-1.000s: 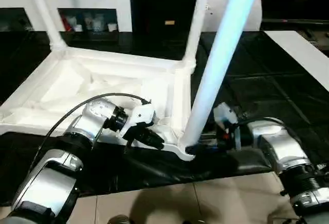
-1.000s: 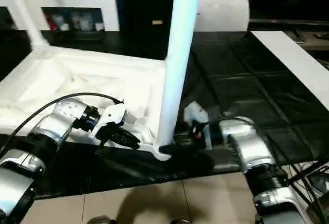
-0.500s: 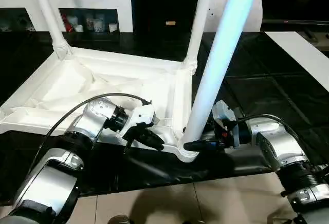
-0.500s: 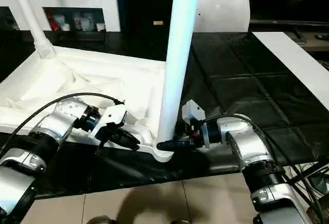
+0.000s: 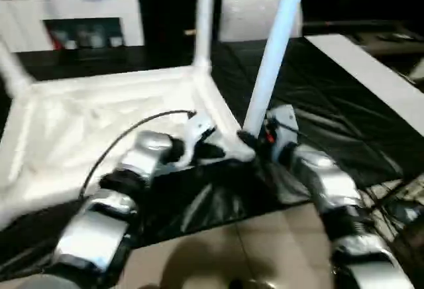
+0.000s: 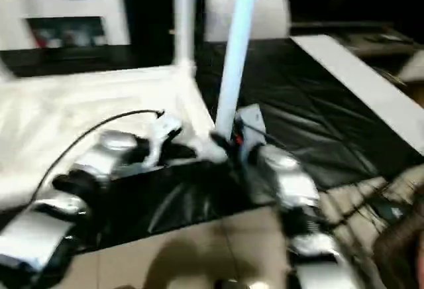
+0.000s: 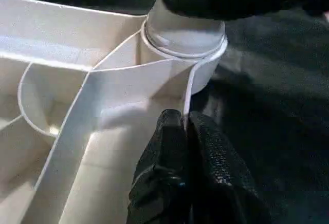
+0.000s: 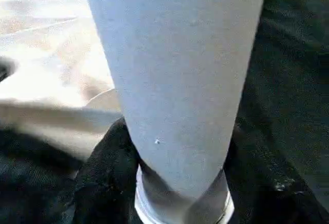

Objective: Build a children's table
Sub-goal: Rotate leg to tighten

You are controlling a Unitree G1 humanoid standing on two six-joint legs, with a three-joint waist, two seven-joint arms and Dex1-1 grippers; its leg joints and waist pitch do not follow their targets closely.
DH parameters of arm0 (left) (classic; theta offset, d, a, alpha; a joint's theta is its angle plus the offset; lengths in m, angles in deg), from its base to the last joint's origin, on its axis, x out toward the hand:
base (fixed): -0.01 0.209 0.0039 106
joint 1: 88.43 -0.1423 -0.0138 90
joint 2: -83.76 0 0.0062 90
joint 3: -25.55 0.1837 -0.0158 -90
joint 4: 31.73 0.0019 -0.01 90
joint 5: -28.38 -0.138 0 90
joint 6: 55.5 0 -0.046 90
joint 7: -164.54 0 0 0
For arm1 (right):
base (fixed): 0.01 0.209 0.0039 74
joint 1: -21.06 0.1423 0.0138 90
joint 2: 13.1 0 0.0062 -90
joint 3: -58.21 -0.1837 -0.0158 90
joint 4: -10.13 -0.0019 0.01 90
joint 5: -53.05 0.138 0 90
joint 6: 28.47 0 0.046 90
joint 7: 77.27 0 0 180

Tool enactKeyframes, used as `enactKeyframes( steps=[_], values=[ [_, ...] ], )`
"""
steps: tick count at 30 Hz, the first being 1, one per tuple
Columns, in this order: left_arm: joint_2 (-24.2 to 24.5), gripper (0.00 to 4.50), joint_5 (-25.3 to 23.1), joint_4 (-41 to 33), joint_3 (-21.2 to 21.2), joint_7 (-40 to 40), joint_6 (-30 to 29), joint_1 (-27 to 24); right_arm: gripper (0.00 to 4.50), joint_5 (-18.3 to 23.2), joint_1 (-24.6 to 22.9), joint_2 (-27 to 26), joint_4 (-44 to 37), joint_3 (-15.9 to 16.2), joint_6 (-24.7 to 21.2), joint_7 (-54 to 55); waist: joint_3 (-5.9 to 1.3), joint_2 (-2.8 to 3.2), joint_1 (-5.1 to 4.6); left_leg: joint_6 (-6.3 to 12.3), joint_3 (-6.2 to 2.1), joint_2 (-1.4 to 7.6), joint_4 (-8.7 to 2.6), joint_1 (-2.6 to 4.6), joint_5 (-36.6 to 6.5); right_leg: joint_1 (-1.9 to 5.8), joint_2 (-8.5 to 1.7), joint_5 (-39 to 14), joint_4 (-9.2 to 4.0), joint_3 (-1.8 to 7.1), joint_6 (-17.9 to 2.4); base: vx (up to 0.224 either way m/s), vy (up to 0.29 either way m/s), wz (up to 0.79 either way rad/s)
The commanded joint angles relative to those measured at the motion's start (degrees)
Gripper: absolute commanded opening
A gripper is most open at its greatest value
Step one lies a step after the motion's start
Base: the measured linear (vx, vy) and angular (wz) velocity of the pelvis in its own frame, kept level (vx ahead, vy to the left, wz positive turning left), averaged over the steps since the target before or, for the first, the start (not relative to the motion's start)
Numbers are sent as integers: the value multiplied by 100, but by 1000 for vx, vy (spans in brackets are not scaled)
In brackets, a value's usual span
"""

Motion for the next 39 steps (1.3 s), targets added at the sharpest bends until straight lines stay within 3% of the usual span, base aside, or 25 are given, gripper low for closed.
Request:
enactKeyframes(
  steps=[1, 2, 5, 6, 7, 8, 10, 12, 14, 16, 18, 21, 23, 24, 25, 27, 31, 34, 36, 37, 39],
  values=[
    [-397, 0, 516, -238, -612, 1200, 77, 445, 196, 131, -13, -603, 318, 377, -221, 209, -319, 24, -51, -46, -165, 165, -442, 167, -2727, 131, -355, -3542, -566, 58, -432, 0, 0, 0],
    [-534, 0, 457, -322, -675, 1558, 60, 436, 196, 105, 142, -868, 456, 237, -212, 628, -332, -5, -63, 18, -153, 154, -432, 127, -2573, 165, -385, -3547, -556, 82, -408, 0, 0, 0],
    [-636, 0, 394, -440, -679, 1688, 42, 386, 196, 156, 246, -1064, 506, 104, -166, 810, -346, 6, -57, 71, -139, 162, -458, 105, -2370, 161, -382, -3313, -507, 135, -488, 0, 0, 0],
    [-657, 0, 368, -515, -642, 1626, 4, 342, 196, 156, 270, -1103, 498, 91, -69, 811, -356, 13, -36, 111, -127, 179, -481, 81, -2208, 169, -382, -3003, -456, 187, -595, 0, 0, 0],
    [-657, 0, 368, -515, -642, 1626, 4, 342, 231, 156, 270, -1103, 498, 91, -69, 811, -364, 12, -29, 124, -118, 191, -490, 64, -2126, 177, -383, -2816, -423, 214, -660, 0, 0, 0],
    [-658, 0, 344, -585, -595, 1554, -34, 296, 231, 132, 277, -1108, 481, 107, 11, 791, -400, -8, 6, 179, -87, 202, -491, 23, -1731, 206, -377, -2145, -305, 283, -893, 0, 0, 0],
    [-627, 0, 340, -647, -553, 1411, -49, 239, 255, 152, 265, -1103, 440, 81, 84, 770, -453, -13, 57, 335, -33, 198, -452, 16, -1185, 212, -371, -1397, -193, 334, -1136, 26, -6, 2],
    [-509, 0, 329, -778, -447, 1078, -4, 106, 274, 121, 197, -991, 375, 56, 221, 697, -441, -52, 76, 533, 14, 152, -417, -1, -1004, 197, -352, -1353, -182, 351, -1215, 68, -27, 7],
    [-351, 0, 291, -885, -295, 708, 9, -11, 278, 39, 59, -767, 243, 127, 373, 460, -463, -44, 93, 669, 1, 146, -396, -69, -798, 241, -360, -1244, -117, 364, -1235, 0, 0, 0],
    [-223, 0, 275, -961, -186, 381, 11, -91, 316, 21, -88, -553, 61, 198, 459, 144, -489, -43, 91, 811, 8, 146, -359, -103, -388, 255, -339, -696, -26, 377, -1323, 0, 0, 0],
    [-142, 0, 270, -1005, -123, 161, 52, -140, 326, 57, -199, -402, -96, 237, 499, -120, -475, -45, 103, 894, 36, 142, -338, -80, -386, 232, -329, -563, -11, 390, -1436, 0, 0, 0],
    [59, 0, 228, -1030, 21, -327, 170, -209, 336, 150, -431, -26, -417, 305, 597, -721, -461, -45, 145, 932, 41, 169, -340, -77, -486, 254, -315, -709, -28, 388, -1405, 0, 0, 0],
    [156, 0, 200, -1023, 82, -517, 219, -230, 362, 197, -519, 147, -542, 331, 627, -1011, -441, -37, 156, 845, 43, 176, -355, -66, -658, 233, -311, -1026, -71, 388, -1357, 0, 0, 0],
    [247, 0, 174, -1003, 140, -708, 274, -243, 369, 235, -589, 323, -643, 361, 655, -1293, -424, -21, 162, 658, 32, 182, -377, -51, -879, 227, -310, -1464, -116, 390, -1244, 0, 0, 0],
    [475, 0, 105, -920, 314, -1259, 596, -260, 369, 295, -707, 747, -839, 440, 734, -1963, -420, -12, 192, 622, 23, 175, -383, -41, -930, 240, -301, -1597, -149, 382, -1180, 0, 0, 0],
    [581, 0, 81, -908, 398, -1558, 780, -280, 403, 324, -752, 930, -923, 471, 770, -2266, -406, -12, 194, 547, 34, 201, -392, -34, -1033, 208, -292, -1673, -150, 412, -1111, 0, 0, 0],
    [815, 0, 18, -937, 602, -2197, 1029, -328, 428, 425, -814, 1304, -1100, 562, 760, -2922, -409, -23, 249, 492, 32, 212, -392, -4, -1080, 195, -294, -1763, -157, 411, -1099, 0, 0, 0],
    [1114, 0, -35, -1037, 886, -3016, 1205, -396, 428, 563, -820, 1731, -1227, 717, 800, -3779, -384, -27, 342, 440, 42, 236, -410, 38, -1156, 160, -302, -1920, -172, 419, -1086, 0, 0, 0],
    [1202, 0, -36, -1086, 971, -3266, 1223, -419, 428, 641, -815, 1857, -1268, 767, 779, -4107, -386, -20, 391, 387, 34, 251, -422, 44, -1201, 177, -308, -1984, -167, 412, -1076, 0, 0, 0],
    [1299, 0, -4, -1182, 1086, -3601, 1213, -454, 412, 746, -783, 1975, -1271, 861, 720, -4539, -388, -47, 419, 363, 32, 261, -425, 43, -1200, 179, -309, -1972, -148, 408, -1086, 0, 0, 0],
    [1349, 0, -7, -1204, 1156, -3832, 1291, -465, 393, 795, -751, 2058, -1237, 968, 712, -4825, -391, -30, 466, 358, 43, 277, -423, 45, -1187, 179, -309, -1893, -132, 412, -1124, 0, 0, 0]
  ],
)
